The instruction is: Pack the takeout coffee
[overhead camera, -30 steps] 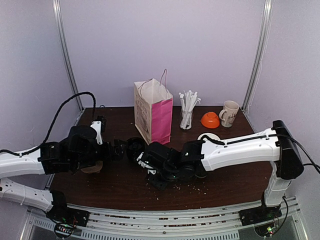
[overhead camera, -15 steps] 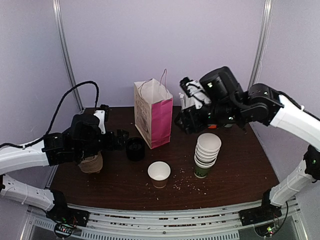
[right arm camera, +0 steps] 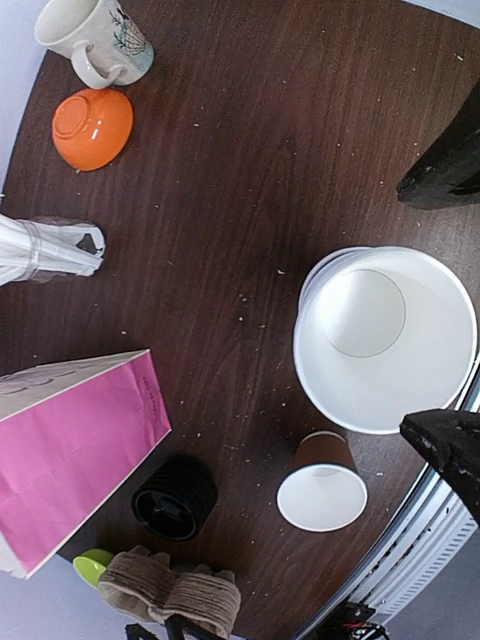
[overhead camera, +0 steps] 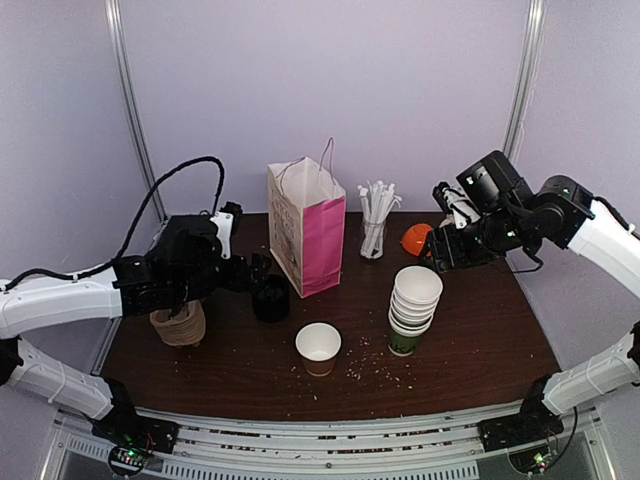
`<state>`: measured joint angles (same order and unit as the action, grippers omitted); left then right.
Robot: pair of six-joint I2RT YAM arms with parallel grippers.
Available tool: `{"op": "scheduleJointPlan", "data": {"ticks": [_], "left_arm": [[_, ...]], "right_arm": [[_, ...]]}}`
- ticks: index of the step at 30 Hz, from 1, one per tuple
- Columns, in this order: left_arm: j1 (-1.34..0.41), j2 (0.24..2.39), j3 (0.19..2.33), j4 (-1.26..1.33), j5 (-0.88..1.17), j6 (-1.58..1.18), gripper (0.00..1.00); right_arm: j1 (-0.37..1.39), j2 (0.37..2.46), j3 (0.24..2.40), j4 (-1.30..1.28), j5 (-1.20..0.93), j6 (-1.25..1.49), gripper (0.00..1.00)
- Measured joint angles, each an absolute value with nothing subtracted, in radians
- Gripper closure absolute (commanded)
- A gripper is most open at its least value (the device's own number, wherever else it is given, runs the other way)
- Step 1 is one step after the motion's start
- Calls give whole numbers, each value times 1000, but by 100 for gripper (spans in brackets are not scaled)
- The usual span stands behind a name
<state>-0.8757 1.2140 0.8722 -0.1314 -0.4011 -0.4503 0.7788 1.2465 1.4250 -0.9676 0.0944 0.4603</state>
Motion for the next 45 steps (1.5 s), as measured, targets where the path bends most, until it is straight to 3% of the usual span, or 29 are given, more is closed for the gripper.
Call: {"op": "scheduleJointPlan", "data": {"ticks": [13,20,26,31,37,45], "left_arm": [[-876,1253,820,-76,-321,-453,2],[-876,1253,800,-67,-292,-477,3],[-876,1248,785,-67,-282,-497,3],[-876,1240,778,-67,-278,-505,3],[-876,1239,778,-68,-274,-508,3],[-876,1223,778,-68,-272,-512,3]], "right_arm": [[716,1304,1270,-921,41,452,46],[699,1354,1224,-865,6,447,60],[691,1374,1195,-833,-21,444,64],[689,1374,1182,-798,-39,443,81],[680,1376,1177,-796,-30,441,93],[626,1376,1197,-841,-22,433,98]]}}
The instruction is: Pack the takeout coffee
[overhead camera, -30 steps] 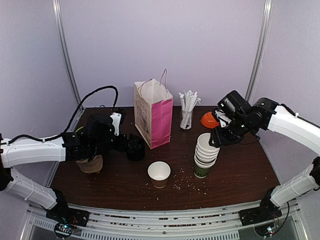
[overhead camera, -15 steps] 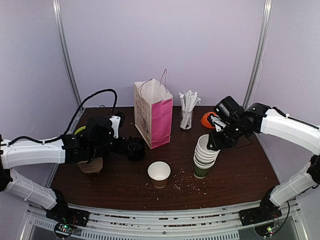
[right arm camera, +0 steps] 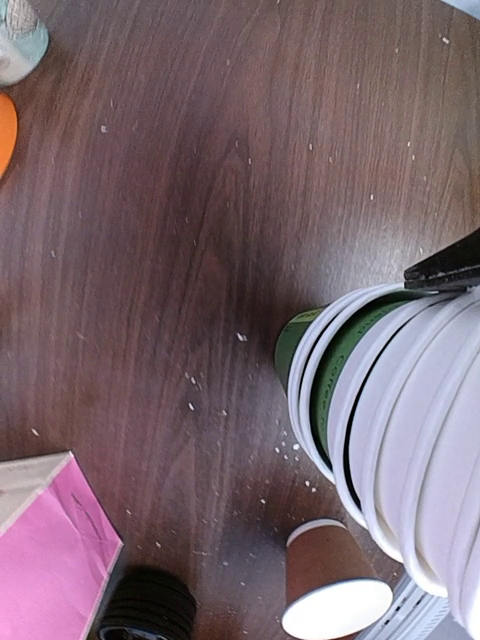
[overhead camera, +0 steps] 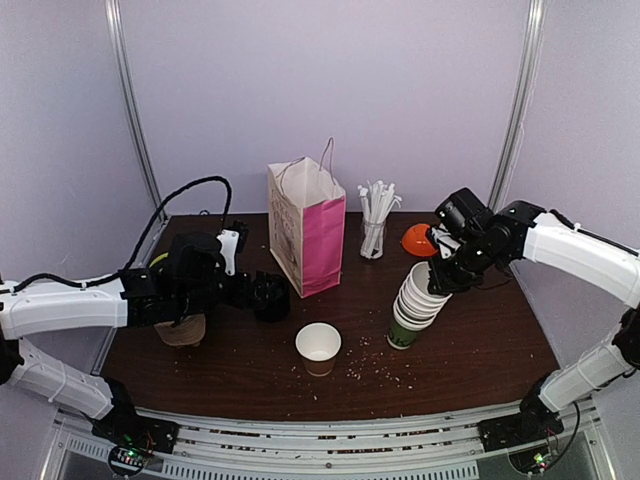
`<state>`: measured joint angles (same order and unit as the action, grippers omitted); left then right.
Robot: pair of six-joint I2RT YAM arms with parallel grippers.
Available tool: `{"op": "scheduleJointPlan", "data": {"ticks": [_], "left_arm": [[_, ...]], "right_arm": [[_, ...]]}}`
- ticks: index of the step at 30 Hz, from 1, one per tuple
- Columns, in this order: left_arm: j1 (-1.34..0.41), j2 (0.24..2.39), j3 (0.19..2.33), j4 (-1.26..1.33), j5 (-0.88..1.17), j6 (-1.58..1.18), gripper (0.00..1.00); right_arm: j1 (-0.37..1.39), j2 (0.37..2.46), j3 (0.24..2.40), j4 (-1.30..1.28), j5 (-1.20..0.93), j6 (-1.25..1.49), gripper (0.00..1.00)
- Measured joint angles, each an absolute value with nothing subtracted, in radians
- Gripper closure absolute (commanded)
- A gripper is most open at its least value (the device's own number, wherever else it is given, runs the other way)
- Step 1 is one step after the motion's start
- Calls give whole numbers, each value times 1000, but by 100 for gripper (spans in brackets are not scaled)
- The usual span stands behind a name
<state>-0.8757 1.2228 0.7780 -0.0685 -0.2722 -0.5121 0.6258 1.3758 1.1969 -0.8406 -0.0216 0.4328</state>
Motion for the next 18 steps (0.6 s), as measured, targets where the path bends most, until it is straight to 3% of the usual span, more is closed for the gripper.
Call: {"op": "scheduleJointPlan", "data": {"ticks": [6,18], "left_arm": [[-876,1221,777,-69,-271,-517,3],[-876,1198,761,-69,-262,-542,4]], "right_arm": [[531,1374,1269,-897,16,414,98],[141,1379,1368,-905,88,358,95]]}}
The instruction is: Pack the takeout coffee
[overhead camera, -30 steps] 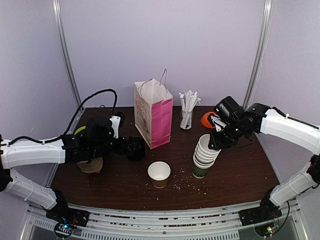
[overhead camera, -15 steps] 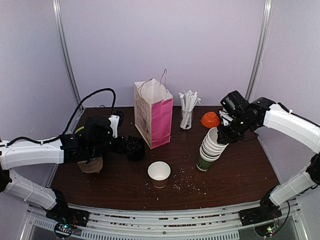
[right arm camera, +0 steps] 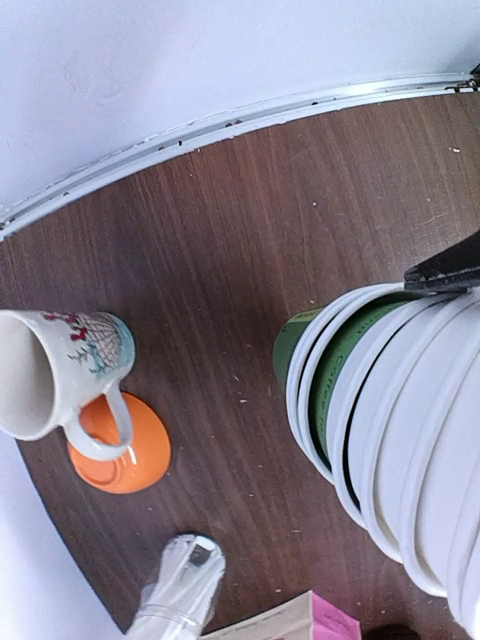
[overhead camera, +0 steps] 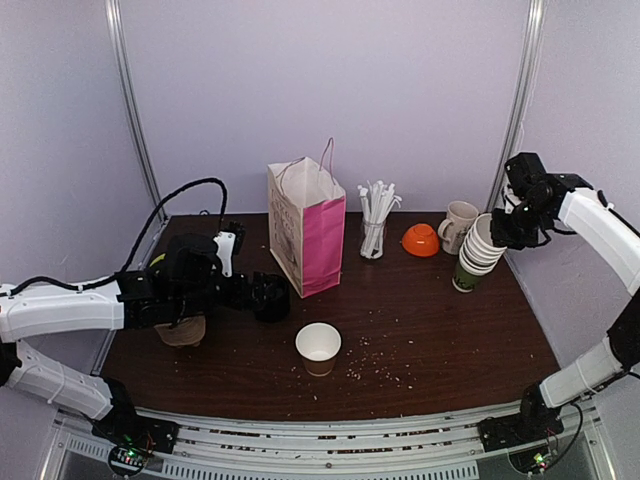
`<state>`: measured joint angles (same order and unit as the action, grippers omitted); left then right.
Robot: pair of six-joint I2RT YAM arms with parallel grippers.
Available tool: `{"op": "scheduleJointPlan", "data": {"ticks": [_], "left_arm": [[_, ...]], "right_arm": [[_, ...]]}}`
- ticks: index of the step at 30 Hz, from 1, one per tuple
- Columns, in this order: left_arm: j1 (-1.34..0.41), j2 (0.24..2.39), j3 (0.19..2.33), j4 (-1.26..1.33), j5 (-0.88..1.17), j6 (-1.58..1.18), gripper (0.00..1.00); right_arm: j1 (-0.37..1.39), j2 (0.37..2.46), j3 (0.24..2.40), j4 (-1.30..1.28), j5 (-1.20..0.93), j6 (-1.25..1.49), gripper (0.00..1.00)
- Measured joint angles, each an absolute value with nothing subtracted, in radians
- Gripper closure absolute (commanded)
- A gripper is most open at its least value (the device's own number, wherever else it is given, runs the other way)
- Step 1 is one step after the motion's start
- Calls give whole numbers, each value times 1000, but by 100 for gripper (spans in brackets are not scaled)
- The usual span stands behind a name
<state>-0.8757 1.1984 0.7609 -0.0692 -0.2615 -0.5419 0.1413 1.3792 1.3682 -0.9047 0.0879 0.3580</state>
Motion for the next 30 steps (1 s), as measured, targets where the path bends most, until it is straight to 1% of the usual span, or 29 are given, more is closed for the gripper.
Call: {"op": "scheduleJointPlan", "data": {"ticks": [3,7,13,18,20,30], "left_arm": [[-876,1196,750,-68,-246,-562,4],[-876,1196,737,-69,-226,-587,5],[-876,1196,733,-68,-209,-598,5],[-876,1196,733,-68,-202,-598,5],[-876,1196,733,-68,-200,-598,5],[-876,1197,733,-70,-197,-598,5]], "right_arm": [[72,1401,1388,-880,65,369,95],[7,1480,1453,-863,66,376,95],[-19,1593,1509,-850,57,382,95],[-21,1672,1549,-859,54,380,92],[-23,1691,1554,-859,54,374,88],[-32,1713,1557,-866,41,363,56]]}}
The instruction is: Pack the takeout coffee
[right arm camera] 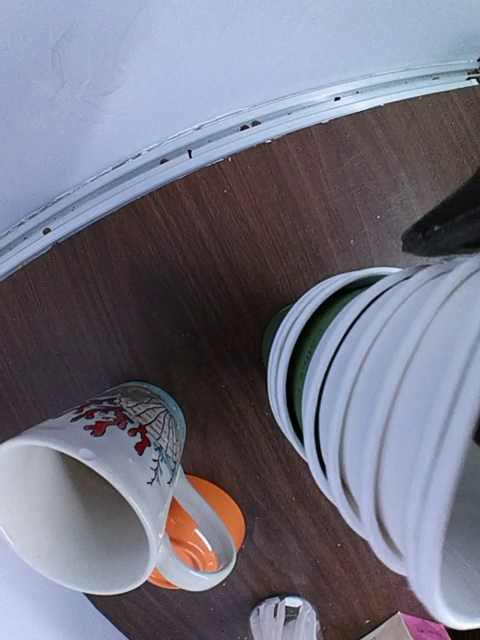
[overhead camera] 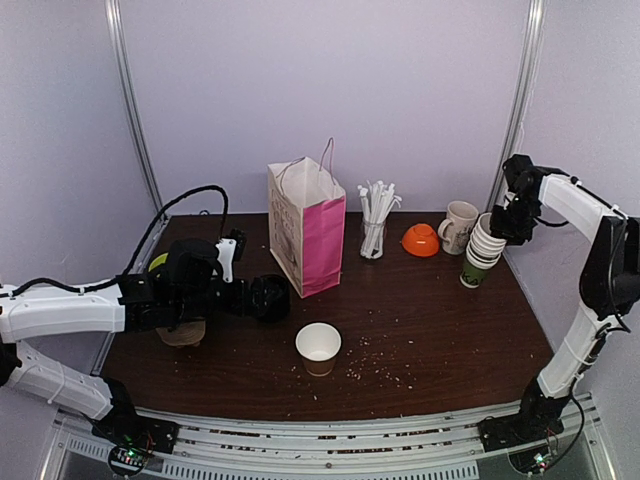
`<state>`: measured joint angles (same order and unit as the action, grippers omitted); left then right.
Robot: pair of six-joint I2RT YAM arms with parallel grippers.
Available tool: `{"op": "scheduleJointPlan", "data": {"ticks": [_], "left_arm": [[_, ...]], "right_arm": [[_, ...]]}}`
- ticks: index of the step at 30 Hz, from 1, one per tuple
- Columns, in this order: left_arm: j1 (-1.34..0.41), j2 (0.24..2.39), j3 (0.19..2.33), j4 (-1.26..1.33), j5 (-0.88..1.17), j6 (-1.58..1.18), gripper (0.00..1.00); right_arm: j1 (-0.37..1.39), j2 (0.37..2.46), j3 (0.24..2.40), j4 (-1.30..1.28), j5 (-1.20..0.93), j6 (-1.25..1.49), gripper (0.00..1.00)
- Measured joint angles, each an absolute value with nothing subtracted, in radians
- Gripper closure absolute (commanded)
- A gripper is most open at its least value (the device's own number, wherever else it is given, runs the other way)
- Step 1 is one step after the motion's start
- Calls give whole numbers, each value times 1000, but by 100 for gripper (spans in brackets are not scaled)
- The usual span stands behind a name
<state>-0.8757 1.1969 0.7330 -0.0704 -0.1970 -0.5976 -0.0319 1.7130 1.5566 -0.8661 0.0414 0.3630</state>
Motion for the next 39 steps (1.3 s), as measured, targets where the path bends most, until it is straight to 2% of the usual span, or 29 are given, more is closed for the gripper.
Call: {"op": "scheduleJointPlan", "data": {"ticks": [6,15,21,24,29,34,39], "left_arm": [[-876,1197,733,-75,-196,-598,5],[-876,1187,733,-84,-196,-601,3],[-876,1145,733,-86,-204,-601,2],[-876,1123,733,-106,-224,-601,2],[-876,1092,733,-183,-282,-608,2],[-864,1081,729,-237,-314,-638,3],[-837,1152,746,-264,-309,-678,8]], "right_arm": [[-35,1705,1568,-866,38,363,36],[-35,1601,1596,-872,37,371,23],[-20,1500,1600,-873,17,374,22],[44,1438,1600,-864,18,381,23],[351,1283,1547,-746,32,381,28],[605,1111,1312,-564,23,380,32],[760,1138,1107,-410,22,398,39]]}}
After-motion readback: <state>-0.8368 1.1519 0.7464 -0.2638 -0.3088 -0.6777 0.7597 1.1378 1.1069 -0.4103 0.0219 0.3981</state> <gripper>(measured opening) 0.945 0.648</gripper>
